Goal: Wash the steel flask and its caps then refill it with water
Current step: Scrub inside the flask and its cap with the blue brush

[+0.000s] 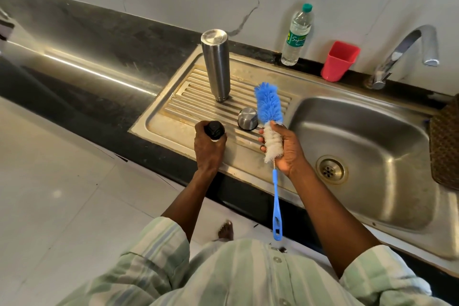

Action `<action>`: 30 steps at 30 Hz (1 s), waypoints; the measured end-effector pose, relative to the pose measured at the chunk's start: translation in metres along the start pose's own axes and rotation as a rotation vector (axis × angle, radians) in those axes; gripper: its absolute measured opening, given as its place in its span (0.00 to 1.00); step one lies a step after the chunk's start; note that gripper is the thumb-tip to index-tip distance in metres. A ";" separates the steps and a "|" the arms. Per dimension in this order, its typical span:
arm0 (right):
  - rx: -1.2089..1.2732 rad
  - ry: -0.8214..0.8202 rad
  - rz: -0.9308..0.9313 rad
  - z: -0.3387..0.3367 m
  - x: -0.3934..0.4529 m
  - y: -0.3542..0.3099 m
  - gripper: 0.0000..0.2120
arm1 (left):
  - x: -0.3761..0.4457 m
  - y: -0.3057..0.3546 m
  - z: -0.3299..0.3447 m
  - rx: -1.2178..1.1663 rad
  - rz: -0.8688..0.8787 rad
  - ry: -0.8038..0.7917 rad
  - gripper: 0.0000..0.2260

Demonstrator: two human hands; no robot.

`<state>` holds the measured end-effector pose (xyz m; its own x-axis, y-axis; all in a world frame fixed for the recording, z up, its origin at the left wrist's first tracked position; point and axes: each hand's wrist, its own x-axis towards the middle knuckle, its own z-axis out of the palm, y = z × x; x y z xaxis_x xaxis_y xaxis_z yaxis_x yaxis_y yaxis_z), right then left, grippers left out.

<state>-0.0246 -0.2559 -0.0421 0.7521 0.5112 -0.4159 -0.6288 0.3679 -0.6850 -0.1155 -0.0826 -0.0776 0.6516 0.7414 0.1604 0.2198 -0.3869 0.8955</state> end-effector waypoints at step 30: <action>-1.263 0.642 -0.521 -0.089 -0.103 -0.103 0.11 | -0.025 0.140 0.173 -0.858 -0.320 -0.956 0.12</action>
<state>-0.0195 -0.4157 0.0176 0.9972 -0.0014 0.0741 0.0544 -0.6656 -0.7443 0.0244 -0.2500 -0.0277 0.9866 -0.0781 -0.1432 0.1631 0.4610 0.8723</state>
